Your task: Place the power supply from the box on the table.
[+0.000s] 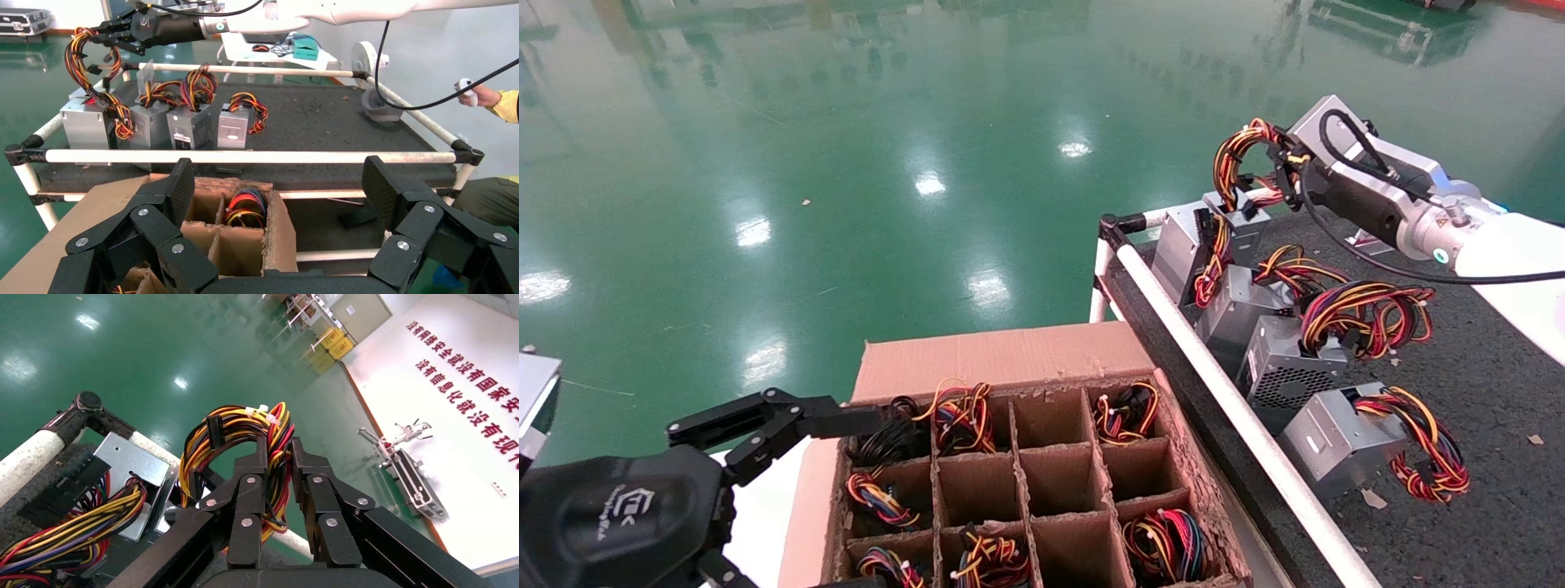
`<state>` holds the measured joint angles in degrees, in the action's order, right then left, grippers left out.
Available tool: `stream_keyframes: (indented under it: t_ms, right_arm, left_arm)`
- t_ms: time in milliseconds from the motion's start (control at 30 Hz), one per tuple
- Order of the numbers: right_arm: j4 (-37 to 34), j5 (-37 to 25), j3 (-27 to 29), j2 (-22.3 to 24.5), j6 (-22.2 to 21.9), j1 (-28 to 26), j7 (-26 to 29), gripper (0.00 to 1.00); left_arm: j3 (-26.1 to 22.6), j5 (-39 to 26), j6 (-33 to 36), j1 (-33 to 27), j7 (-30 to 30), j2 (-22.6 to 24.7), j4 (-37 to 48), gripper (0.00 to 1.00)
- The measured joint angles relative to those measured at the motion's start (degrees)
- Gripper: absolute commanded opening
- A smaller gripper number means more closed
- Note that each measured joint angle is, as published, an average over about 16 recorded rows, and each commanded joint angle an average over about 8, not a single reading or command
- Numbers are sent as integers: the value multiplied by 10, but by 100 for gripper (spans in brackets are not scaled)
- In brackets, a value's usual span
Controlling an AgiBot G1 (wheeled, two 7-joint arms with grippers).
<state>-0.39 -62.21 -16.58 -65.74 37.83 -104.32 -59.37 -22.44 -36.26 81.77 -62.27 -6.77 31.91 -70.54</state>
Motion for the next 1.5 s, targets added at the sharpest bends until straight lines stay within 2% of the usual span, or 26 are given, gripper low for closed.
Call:
stream_keyframes:
  t_ms: [900,1133,1500]
  right_arm:
    - [15,4,0,8,17,8,17,100]
    - [68,19,1,30,51,38,66,100]
    - [200,55,2,84,135,115,191,100]
  left_arm:
    - [0,0,0,0,0,0,0,100]
    - [0,0,0,0,0,0,0,100]
    - [0,0,0,0,0,0,0,100]
